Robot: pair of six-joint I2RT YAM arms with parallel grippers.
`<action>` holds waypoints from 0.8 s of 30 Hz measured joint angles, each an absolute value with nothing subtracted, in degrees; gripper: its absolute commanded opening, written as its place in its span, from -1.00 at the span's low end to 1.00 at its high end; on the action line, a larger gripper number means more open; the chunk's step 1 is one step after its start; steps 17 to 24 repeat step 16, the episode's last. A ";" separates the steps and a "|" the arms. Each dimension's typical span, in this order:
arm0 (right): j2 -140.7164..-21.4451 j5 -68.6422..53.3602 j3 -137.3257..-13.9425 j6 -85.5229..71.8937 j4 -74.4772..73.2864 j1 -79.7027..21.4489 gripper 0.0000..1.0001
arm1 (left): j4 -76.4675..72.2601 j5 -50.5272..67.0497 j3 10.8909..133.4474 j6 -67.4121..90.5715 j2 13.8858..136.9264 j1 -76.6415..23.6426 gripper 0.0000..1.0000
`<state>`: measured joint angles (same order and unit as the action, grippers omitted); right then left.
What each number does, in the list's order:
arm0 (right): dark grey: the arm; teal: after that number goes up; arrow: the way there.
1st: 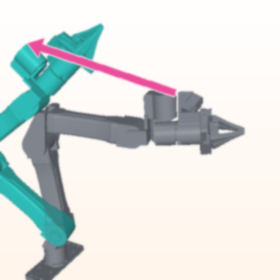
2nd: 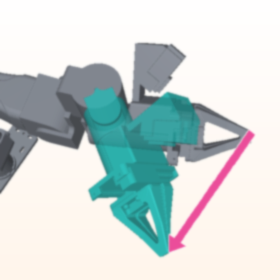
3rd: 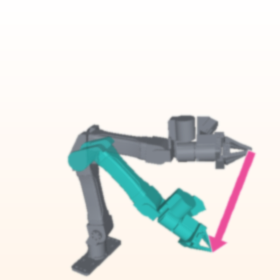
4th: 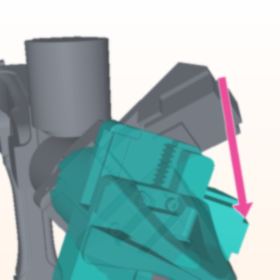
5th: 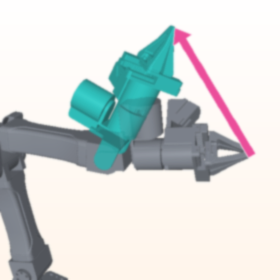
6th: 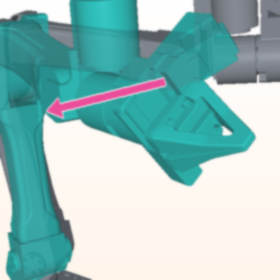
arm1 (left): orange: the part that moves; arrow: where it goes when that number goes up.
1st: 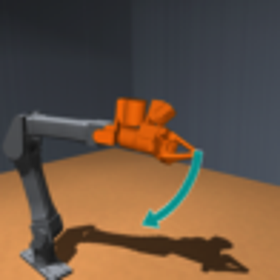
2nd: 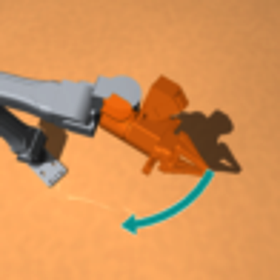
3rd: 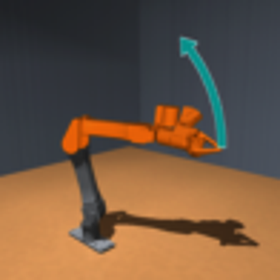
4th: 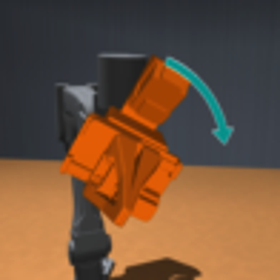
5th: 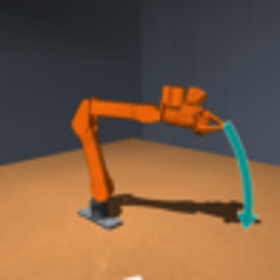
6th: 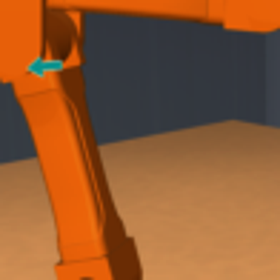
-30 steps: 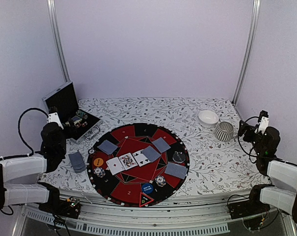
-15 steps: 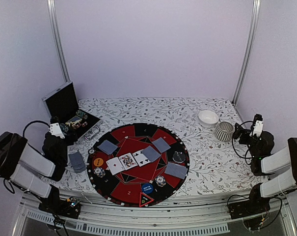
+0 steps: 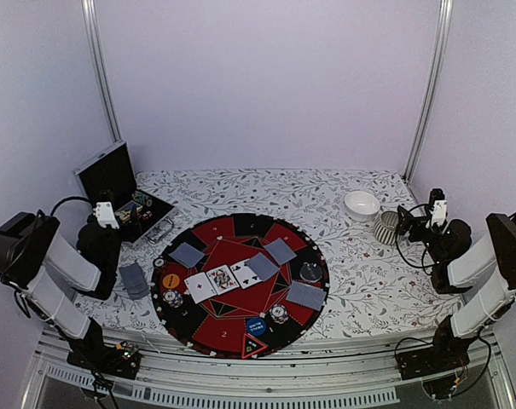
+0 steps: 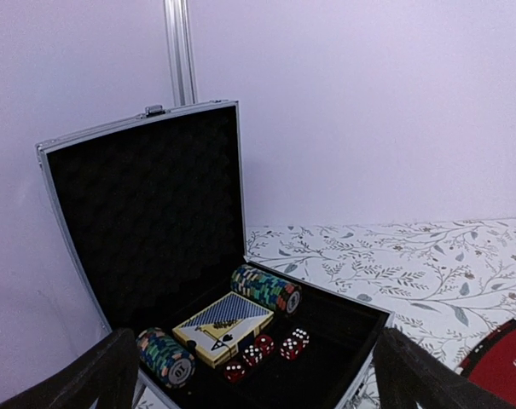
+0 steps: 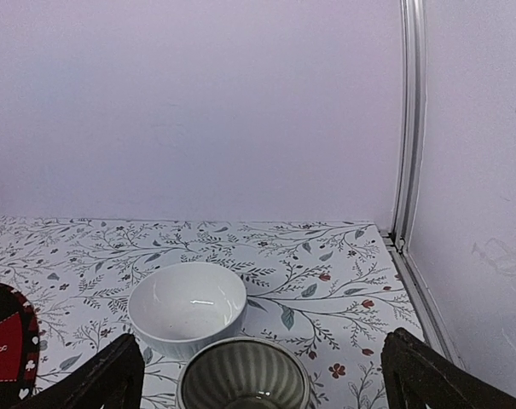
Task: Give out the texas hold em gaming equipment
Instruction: Reset both arms
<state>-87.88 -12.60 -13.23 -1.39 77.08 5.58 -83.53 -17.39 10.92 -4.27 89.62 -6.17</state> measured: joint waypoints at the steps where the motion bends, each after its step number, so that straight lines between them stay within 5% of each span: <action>1: -87.88 -12.67 -13.23 -1.28 76.90 5.58 0.98 | -82.63 -17.30 11.55 -4.14 89.62 -6.04 0.96; 24: -87.88 -12.84 -13.23 -0.99 75.18 5.58 0.98 | -78.06 -17.17 12.25 -2.28 89.62 -4.84 0.96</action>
